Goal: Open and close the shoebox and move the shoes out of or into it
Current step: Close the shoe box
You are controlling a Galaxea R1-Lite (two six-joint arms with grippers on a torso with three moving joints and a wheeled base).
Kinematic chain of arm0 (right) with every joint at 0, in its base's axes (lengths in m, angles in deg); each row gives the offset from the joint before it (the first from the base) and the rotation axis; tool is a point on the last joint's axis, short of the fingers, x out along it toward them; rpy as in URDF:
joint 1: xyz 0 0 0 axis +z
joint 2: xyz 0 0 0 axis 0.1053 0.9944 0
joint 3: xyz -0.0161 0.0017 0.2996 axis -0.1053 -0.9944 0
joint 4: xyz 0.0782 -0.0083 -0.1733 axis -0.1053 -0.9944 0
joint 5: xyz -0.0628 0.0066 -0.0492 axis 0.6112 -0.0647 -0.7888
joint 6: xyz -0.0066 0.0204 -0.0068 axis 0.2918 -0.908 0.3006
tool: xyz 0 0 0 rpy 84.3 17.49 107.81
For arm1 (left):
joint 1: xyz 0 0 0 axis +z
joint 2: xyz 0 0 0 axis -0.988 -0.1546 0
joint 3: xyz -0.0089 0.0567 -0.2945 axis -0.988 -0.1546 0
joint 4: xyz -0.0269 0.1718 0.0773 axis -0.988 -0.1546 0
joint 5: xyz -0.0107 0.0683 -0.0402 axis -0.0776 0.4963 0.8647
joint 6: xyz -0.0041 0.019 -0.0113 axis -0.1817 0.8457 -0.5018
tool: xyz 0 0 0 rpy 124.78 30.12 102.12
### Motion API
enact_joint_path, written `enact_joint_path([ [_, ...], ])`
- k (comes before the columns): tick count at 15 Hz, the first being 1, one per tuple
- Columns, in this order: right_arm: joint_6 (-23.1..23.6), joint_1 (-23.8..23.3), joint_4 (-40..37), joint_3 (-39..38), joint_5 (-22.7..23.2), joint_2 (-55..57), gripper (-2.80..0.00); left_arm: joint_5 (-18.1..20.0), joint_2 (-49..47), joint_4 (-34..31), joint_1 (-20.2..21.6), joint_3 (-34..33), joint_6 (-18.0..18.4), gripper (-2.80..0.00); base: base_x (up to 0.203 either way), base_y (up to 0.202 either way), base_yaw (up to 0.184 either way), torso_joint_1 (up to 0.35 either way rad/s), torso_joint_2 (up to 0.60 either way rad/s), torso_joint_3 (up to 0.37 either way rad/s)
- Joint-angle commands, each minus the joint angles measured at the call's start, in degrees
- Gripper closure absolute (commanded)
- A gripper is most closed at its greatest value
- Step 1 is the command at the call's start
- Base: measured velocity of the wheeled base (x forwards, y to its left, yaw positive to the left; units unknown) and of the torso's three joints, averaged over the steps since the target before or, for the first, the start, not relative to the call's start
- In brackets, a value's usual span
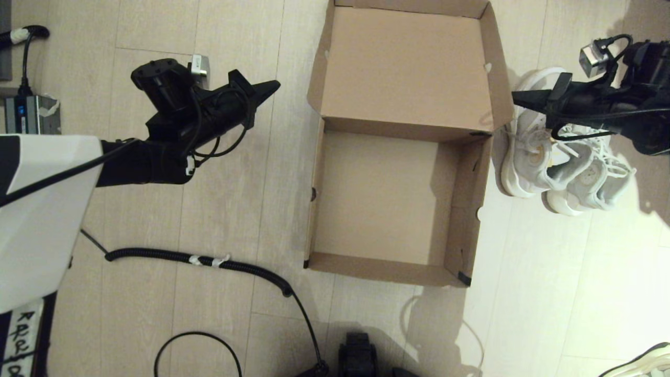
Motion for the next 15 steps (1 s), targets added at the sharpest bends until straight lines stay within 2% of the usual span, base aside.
enact_joint_path([
  [1,0.0,-0.3,-1.9,-0.1,0.2,-3.9,0.00,0.1,0.5,0.1,0.0,0.0,-0.3,0.00,0.000,0.000,0.000,0.000,0.00,0.000],
  [3,0.4,-0.3,-2.7,0.7,-0.3,-4.4,0.00,0.0,0.9,0.0,0.0,-0.2,-0.4,0.00,0.000,0.000,0.000,0.000,0.00,0.000],
  [6,1.3,0.3,-2.2,2.7,-3.5,-0.8,0.00,0.0,2.9,0.4,0.7,-2.8,-0.5,0.00,0.000,0.000,0.000,0.000,0.00,0.000],
  [10,2.0,1.6,6.0,3.9,-4.9,4.6,0.00,0.0,3.9,0.9,1.6,-5.7,-0.4,0.00,0.000,0.000,0.000,0.000,0.00,0.000],
  [15,2.1,4.9,7.6,3.8,-6.8,6.3,0.00,0.1,4.7,1.1,1.5,-6.1,-0.4,0.00,0.000,0.000,0.000,0.000,0.00,0.000],
])
